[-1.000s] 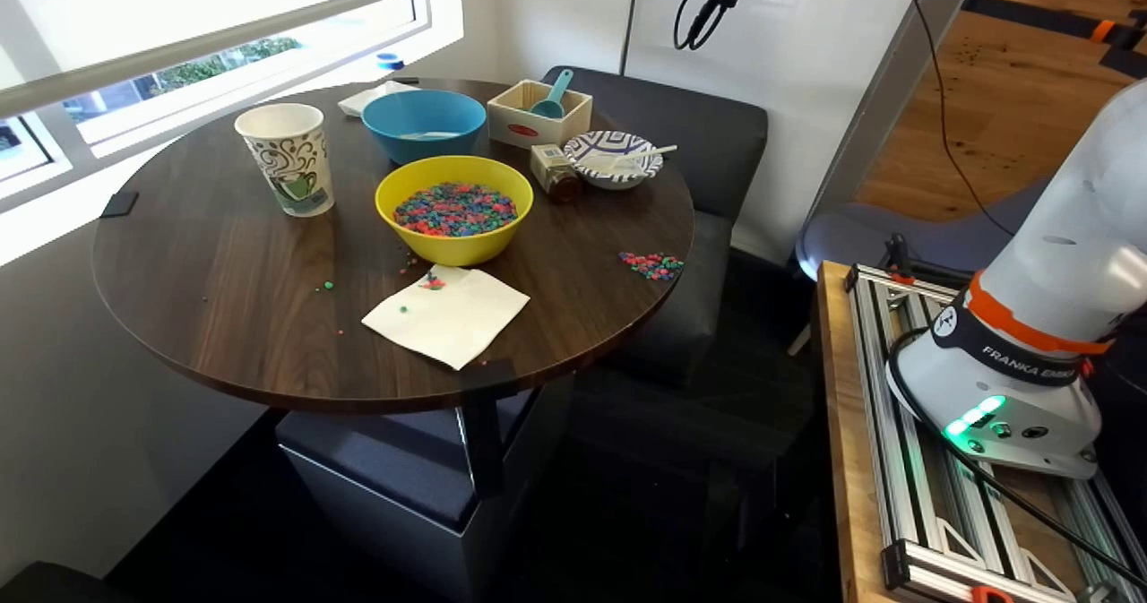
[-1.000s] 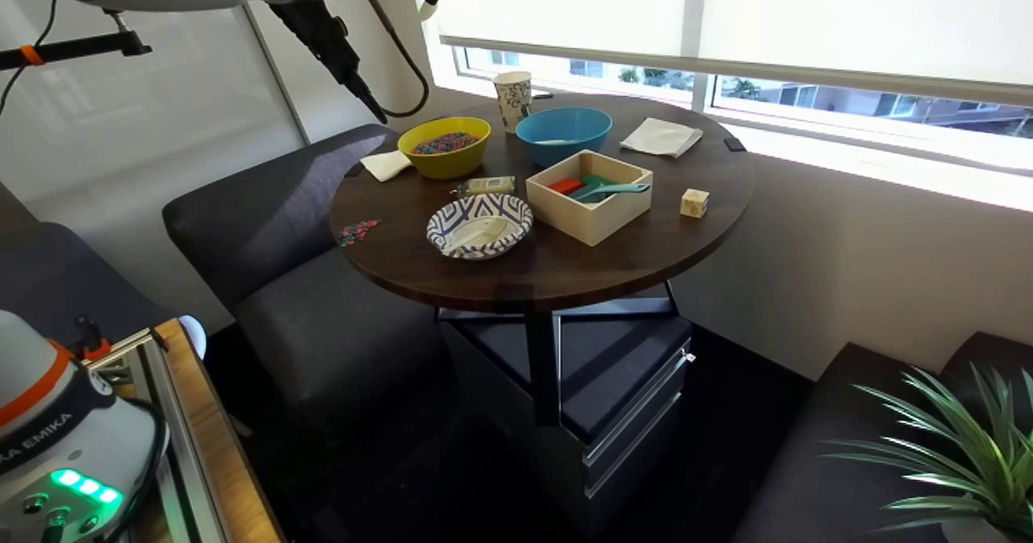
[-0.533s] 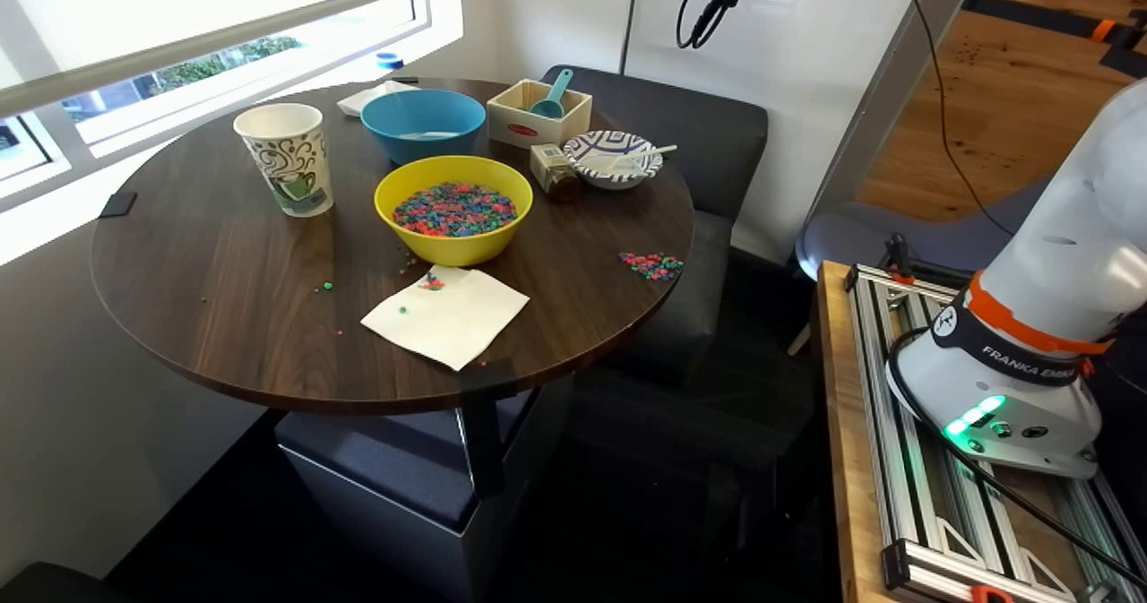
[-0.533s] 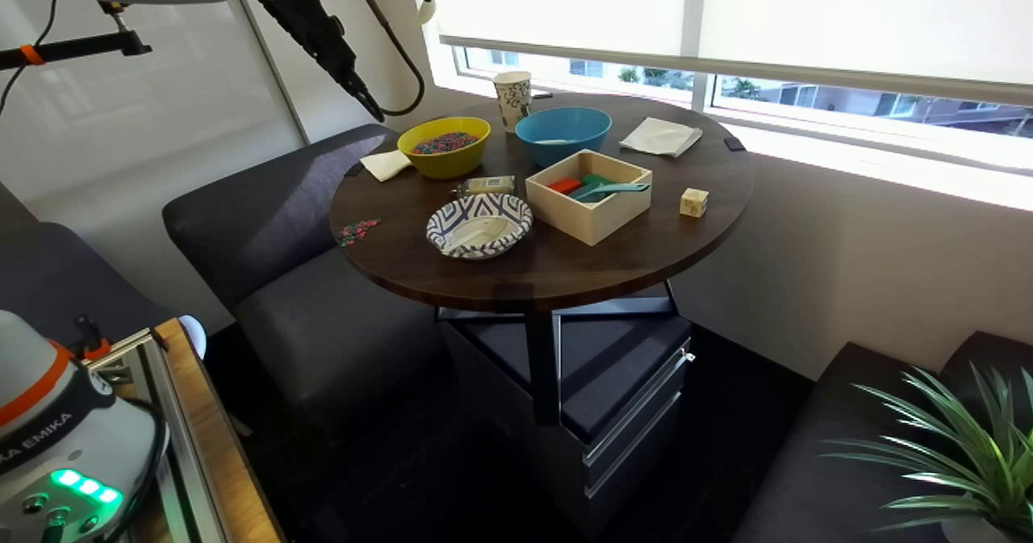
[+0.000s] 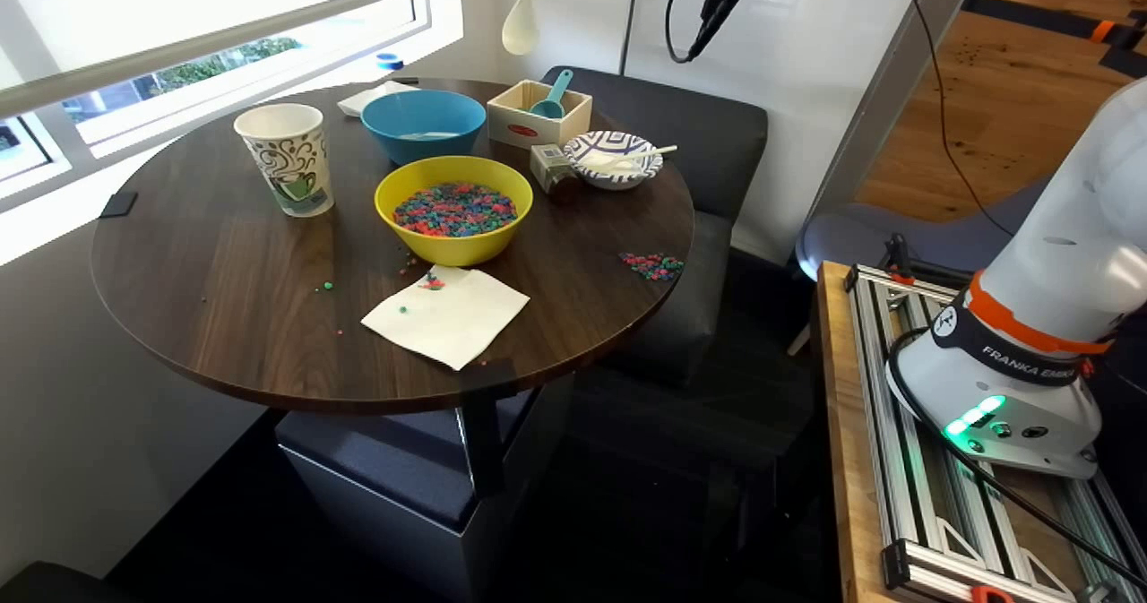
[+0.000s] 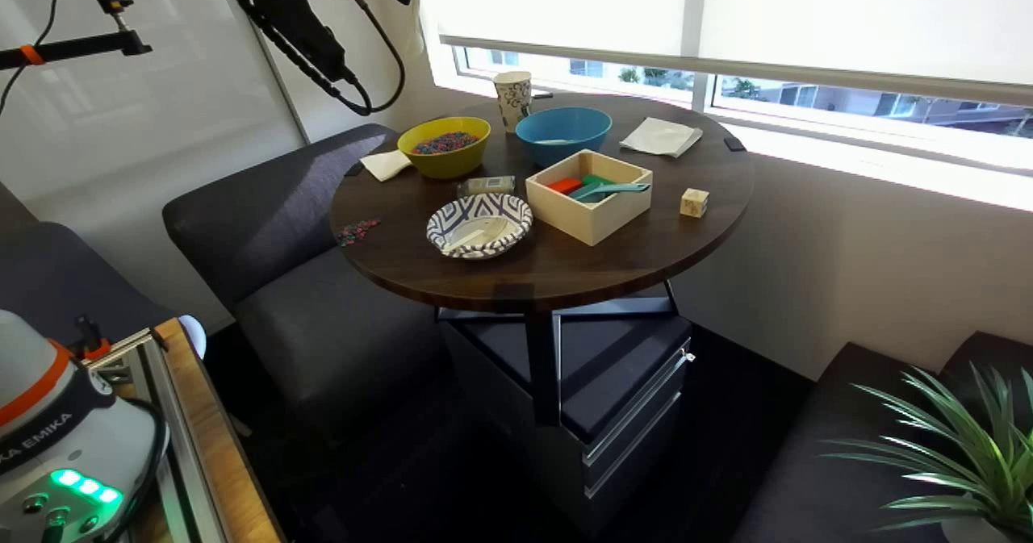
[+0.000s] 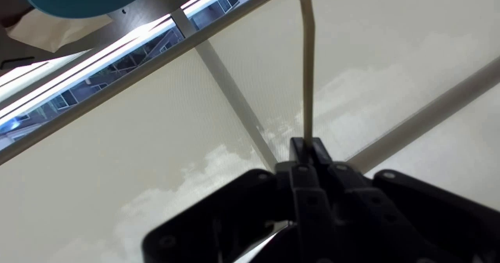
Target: Put the spoon inside the yellow bowl
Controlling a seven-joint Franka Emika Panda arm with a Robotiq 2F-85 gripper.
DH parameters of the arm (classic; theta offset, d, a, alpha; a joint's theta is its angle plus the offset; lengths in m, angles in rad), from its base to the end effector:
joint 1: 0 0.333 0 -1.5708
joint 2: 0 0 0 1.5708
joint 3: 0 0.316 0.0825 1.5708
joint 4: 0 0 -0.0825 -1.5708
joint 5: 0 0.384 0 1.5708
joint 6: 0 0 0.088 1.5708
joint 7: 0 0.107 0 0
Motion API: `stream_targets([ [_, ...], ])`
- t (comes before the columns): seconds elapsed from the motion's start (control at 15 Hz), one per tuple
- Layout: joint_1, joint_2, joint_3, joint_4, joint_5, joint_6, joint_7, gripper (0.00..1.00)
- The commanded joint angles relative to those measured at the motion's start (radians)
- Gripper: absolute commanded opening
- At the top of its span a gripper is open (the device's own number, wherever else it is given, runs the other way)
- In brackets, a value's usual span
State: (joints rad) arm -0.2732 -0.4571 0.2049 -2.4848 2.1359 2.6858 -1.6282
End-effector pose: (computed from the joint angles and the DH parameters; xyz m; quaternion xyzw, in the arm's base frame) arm 0.4273 -0.0518 0.4810 -0.7755 0.1048 -0.5694 0.2517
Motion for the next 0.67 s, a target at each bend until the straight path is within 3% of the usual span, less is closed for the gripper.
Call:
stream_targets([
  [0.0, -0.023, 0.038, 0.095, 0.032, 0.137, 0.027, -0.207, 0.01],
  [0.07, -0.022, 0.045, 0.103, 0.027, 0.144, 0.017, -0.219, 0.01],
  [0.13, -0.006, 0.014, 0.073, 0.008, 0.091, 0.001, -0.146, 0.04],
  [0.33, -0.01, 0.032, 0.091, 0.014, 0.109, 0.001, -0.183, 0.04],
  [0.6, -0.053, 0.205, 0.163, 0.096, 0.204, 0.131, -0.25, 0.01],
])
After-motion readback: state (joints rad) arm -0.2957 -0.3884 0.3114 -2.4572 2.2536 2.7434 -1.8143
